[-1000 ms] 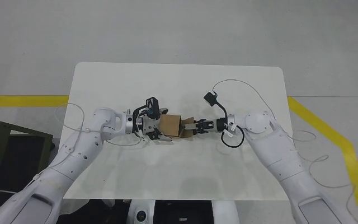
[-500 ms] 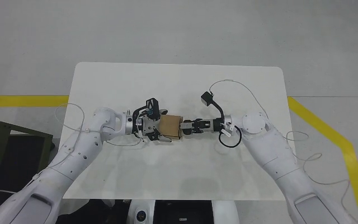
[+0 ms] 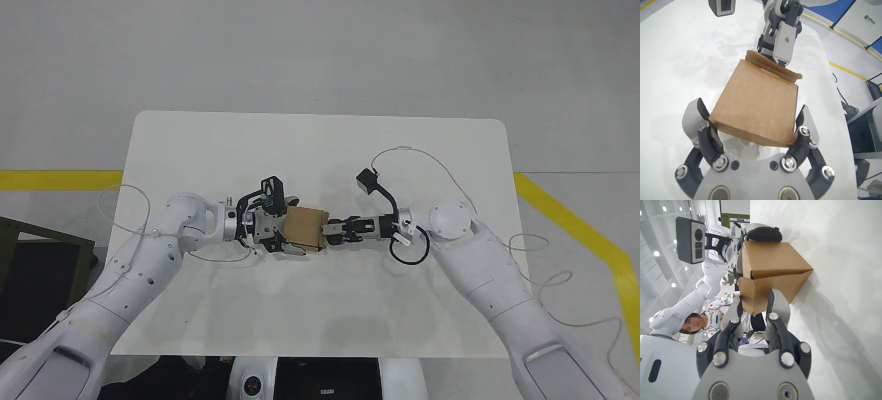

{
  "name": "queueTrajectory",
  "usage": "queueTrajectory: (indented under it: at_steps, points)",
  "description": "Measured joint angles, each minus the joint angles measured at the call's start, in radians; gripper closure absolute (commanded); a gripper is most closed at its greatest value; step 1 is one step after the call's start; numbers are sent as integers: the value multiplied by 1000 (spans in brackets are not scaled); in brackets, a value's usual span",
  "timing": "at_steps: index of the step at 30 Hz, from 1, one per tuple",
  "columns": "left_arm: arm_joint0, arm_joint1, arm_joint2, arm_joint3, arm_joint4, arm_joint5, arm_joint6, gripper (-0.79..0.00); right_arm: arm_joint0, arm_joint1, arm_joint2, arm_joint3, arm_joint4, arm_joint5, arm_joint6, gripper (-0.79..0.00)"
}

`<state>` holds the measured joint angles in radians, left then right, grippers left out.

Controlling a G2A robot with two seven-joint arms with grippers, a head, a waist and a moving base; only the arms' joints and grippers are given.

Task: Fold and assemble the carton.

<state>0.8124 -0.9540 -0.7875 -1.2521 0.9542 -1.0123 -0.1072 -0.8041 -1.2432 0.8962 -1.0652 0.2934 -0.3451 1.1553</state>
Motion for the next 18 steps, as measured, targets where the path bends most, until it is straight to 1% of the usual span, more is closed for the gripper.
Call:
queueTrajectory:
  at_steps: [18]
  points:
    - [0,8,5,-3,-9,0,0,-785,22,4,-2,-23,-80,50,-5,-172]
